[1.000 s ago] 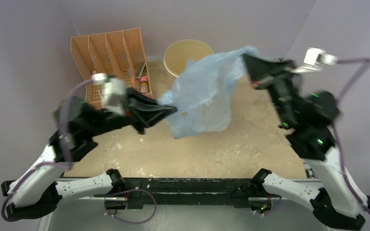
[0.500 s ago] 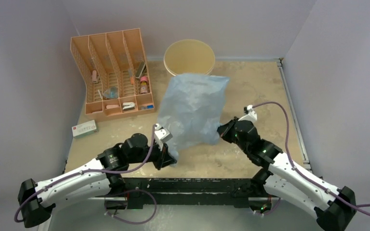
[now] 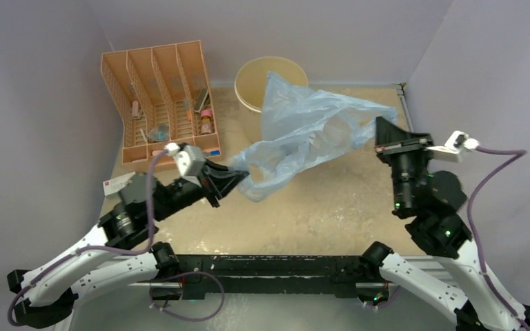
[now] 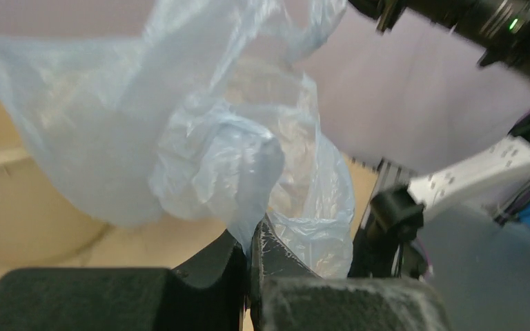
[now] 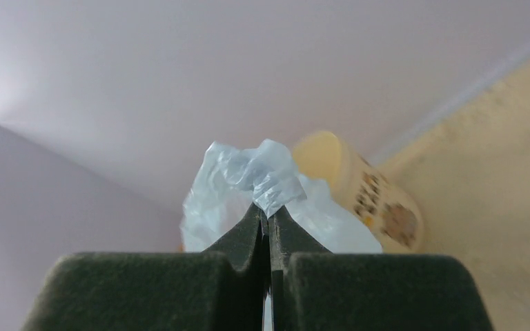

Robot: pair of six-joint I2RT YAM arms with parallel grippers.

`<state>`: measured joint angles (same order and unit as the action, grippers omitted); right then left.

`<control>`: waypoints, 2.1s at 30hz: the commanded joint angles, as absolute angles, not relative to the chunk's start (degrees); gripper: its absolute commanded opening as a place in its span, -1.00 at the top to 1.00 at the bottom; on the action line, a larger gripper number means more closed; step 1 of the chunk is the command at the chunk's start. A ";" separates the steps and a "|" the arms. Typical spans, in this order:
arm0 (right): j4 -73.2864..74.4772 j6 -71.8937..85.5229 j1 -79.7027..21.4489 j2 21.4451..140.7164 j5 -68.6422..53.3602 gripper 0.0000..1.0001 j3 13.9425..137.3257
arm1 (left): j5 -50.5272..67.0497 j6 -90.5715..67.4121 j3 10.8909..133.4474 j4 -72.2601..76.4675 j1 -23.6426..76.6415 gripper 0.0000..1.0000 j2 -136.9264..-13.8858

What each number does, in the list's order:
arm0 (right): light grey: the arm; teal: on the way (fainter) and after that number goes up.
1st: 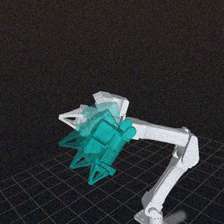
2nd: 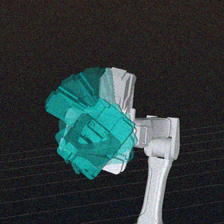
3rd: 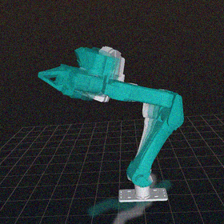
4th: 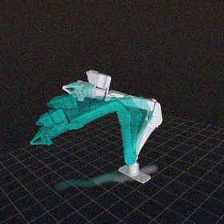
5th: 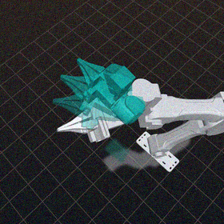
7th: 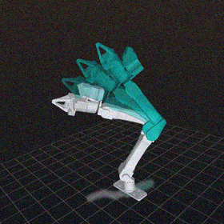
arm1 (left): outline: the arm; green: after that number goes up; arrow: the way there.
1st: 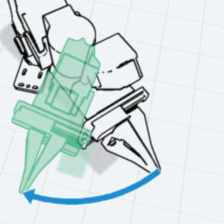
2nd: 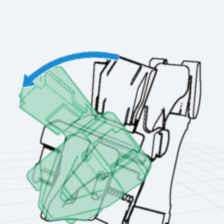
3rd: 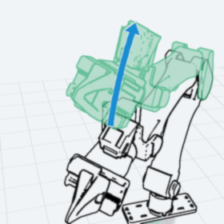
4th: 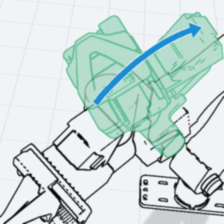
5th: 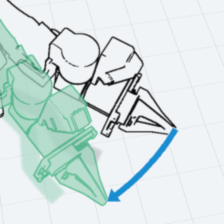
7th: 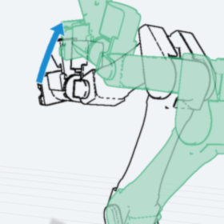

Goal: Put the trash bags into the trash bin

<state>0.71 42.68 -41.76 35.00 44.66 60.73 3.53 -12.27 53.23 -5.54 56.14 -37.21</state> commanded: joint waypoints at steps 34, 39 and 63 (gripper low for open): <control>16.73 35.18 -41.95 44.97 41.65 1.00 65.71 | 2.14 -10.05 59.86 -8.76 46.65 1.00 -48.78; 10.46 33.26 -41.92 44.74 38.70 1.00 64.17 | 10.66 -11.88 61.43 -16.44 46.67 1.00 -54.22; 13.77 29.86 -41.90 40.43 37.87 1.00 64.81 | 13.91 -13.01 70.32 -7.90 46.59 1.00 -66.88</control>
